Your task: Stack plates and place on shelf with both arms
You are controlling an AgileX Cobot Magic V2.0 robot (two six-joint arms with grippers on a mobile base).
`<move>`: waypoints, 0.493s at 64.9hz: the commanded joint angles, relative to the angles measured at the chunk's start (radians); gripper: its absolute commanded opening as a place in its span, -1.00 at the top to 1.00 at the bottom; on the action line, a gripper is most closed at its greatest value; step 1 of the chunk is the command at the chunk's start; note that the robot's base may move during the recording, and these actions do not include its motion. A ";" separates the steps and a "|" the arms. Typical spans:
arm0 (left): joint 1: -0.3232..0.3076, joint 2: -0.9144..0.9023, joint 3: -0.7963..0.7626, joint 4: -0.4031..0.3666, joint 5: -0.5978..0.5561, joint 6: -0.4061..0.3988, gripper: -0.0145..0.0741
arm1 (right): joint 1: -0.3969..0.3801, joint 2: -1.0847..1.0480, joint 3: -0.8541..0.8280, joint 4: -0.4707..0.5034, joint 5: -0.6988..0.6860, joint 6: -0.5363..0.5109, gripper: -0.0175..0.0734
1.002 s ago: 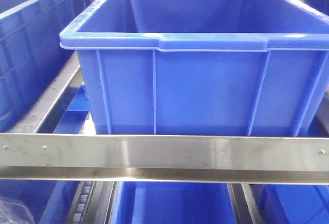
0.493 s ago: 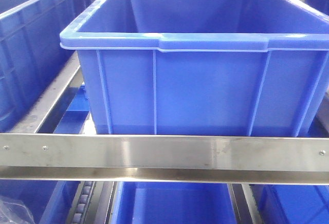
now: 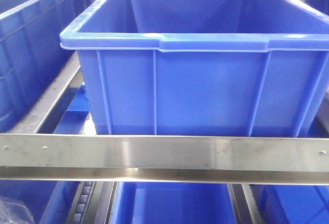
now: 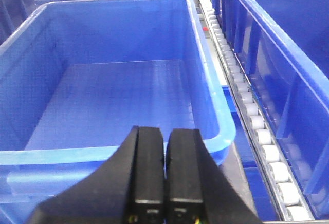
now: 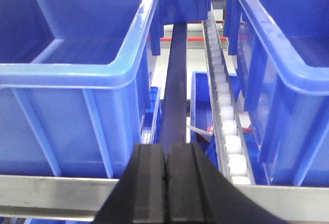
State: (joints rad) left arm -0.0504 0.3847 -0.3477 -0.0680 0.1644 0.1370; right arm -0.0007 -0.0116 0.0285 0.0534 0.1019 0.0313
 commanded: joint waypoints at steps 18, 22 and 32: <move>-0.001 0.011 -0.030 -0.004 -0.082 -0.004 0.49 | 0.001 -0.019 0.001 -0.009 -0.095 0.000 0.49; -0.001 0.011 -0.030 -0.004 -0.082 -0.004 0.49 | 0.001 -0.019 0.001 -0.009 -0.095 0.000 0.49; -0.001 0.011 -0.030 -0.004 -0.082 -0.004 0.49 | 0.001 -0.019 0.001 -0.009 -0.095 0.000 0.49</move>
State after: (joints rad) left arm -0.0504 0.3847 -0.3477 -0.0680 0.1644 0.1370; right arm -0.0007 -0.0116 0.0285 0.0534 0.0996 0.0313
